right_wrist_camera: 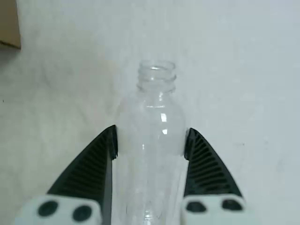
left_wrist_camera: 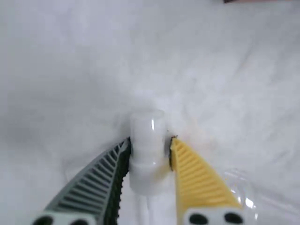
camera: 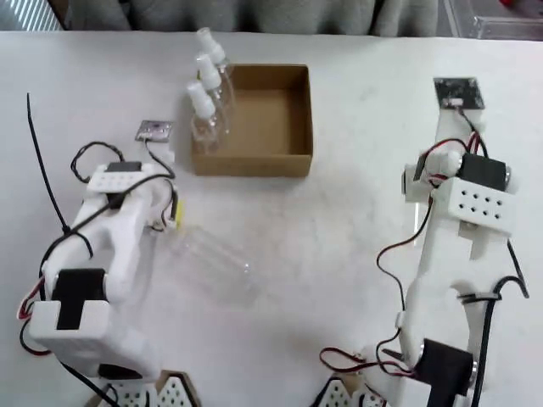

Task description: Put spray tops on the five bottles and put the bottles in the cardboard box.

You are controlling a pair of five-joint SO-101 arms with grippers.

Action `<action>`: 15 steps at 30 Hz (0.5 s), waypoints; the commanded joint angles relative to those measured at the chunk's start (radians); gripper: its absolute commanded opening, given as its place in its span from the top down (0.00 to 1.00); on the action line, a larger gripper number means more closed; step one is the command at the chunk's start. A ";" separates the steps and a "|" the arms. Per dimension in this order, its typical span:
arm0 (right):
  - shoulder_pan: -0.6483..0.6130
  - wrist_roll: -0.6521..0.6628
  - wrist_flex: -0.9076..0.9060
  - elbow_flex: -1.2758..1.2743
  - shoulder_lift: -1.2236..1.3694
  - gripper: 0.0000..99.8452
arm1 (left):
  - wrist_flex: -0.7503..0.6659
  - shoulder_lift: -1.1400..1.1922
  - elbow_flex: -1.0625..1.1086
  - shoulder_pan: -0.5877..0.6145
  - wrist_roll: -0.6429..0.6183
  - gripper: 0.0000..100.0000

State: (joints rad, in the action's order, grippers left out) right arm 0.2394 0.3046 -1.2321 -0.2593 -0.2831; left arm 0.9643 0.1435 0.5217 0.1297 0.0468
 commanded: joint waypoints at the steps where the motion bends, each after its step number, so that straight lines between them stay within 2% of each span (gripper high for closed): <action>1: -0.019 -0.003 0.062 0.055 -0.093 0.98 | 0.012 -0.012 -0.043 0.027 0.012 0.92; 7: -0.094 -0.265 0.099 -0.025 -0.242 0.98 | 0.012 -0.012 -0.044 0.028 0.012 0.92; 10: -0.136 -0.295 0.206 -0.104 -0.312 0.98 | 0.014 -0.012 -0.044 0.028 0.014 0.92; 15: -0.208 -0.293 0.507 -0.258 -0.395 0.98 | 0.014 -0.012 -0.043 0.030 0.014 0.92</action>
State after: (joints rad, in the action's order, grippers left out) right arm 0.0752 0.0222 -0.8961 -0.4741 -0.6145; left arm 0.9643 0.1435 0.5217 0.1312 0.0468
